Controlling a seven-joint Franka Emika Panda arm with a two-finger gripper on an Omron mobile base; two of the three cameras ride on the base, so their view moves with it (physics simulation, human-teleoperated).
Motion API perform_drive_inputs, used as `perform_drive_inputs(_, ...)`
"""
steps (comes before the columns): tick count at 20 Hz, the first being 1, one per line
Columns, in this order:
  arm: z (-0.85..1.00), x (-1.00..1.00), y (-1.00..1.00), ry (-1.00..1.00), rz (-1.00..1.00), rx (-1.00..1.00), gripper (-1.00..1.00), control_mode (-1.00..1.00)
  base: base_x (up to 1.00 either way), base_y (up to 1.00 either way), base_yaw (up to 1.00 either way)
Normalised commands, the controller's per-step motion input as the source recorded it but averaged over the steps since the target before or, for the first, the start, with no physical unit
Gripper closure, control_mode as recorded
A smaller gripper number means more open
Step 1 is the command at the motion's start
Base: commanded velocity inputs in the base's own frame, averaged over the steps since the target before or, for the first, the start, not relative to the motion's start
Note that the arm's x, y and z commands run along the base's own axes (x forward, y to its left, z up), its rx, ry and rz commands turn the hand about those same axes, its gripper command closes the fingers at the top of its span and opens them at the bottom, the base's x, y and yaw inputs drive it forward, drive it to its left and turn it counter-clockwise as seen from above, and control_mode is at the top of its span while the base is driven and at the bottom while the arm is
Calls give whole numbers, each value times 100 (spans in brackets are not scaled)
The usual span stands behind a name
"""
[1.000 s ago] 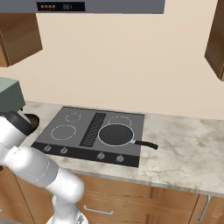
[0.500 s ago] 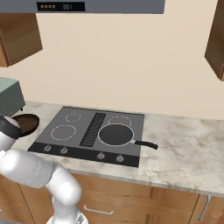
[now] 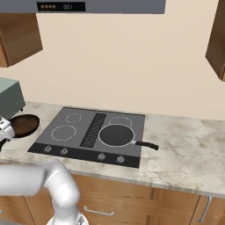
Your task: Place both pans onto different burners. Then place the corn and the steak on different pans.
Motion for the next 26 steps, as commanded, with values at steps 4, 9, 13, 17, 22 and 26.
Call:
perform_drive_inputs(4,-27,0,0,0,0,0,-100,-100,0,0,0)
perform_drive_inputs(9,-25,1,0,0,0,0,-100,-100,0,0,0)
perform_drive_inputs(13,-25,0,0,0,0,0,-100,-100,0,0,0)
perform_drive_inputs(17,-12,0,0,0,0,0,-100,-100,0,0,0)
perform_drive_inputs(22,-1,0,0,0,0,0,100,-100,0,0,0)
perform_drive_inputs(26,0,0,0,0,0,0,100,-100,0,0,0)
